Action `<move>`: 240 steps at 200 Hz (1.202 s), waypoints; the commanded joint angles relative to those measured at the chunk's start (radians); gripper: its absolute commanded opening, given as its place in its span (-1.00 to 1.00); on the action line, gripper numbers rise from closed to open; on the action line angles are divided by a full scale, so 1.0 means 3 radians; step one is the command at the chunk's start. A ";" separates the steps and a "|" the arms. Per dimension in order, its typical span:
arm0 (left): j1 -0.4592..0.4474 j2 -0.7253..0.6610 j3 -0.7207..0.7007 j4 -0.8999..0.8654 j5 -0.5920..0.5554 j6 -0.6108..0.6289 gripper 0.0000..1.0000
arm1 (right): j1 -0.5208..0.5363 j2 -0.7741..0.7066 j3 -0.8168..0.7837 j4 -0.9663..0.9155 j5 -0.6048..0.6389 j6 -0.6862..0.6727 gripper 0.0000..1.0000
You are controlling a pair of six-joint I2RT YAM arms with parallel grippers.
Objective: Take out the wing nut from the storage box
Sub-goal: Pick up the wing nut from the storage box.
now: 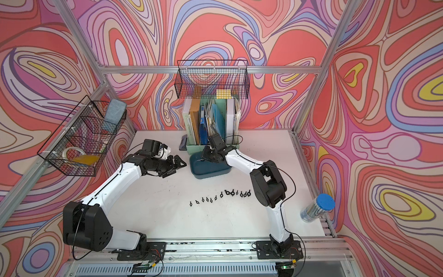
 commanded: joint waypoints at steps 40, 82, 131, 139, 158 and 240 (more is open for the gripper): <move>0.0018 0.0475 -0.0031 0.1058 0.0631 -0.0557 -0.11 | -0.0013 -0.0341 -0.0222 -0.0044 -0.0628 -0.0550 -1.00; -0.0026 0.0549 -0.0061 0.1267 0.0671 -0.0560 -0.17 | -0.0016 -0.0393 -0.0299 -0.0054 -0.0853 -0.0534 -1.00; -0.0099 0.0514 -0.0077 0.1170 0.0517 -0.0253 -0.24 | -0.0057 -0.0333 -0.0263 0.0000 -0.1176 -0.0247 -1.00; -0.0100 0.0511 -0.0077 0.1169 0.0515 -0.0235 -0.23 | -0.0058 -0.0321 -0.0237 -0.0021 -0.1209 -0.0247 -1.00; -0.0117 0.0503 -0.0072 0.1199 0.0534 -0.0215 -0.27 | -0.0066 -0.0287 -0.0190 -0.0091 -0.1266 -0.0219 -1.00; -0.0261 0.0384 -0.0187 0.1320 0.0404 -0.0067 -0.40 | -0.0246 -0.0225 -0.0362 0.0360 -0.1788 0.0557 -1.00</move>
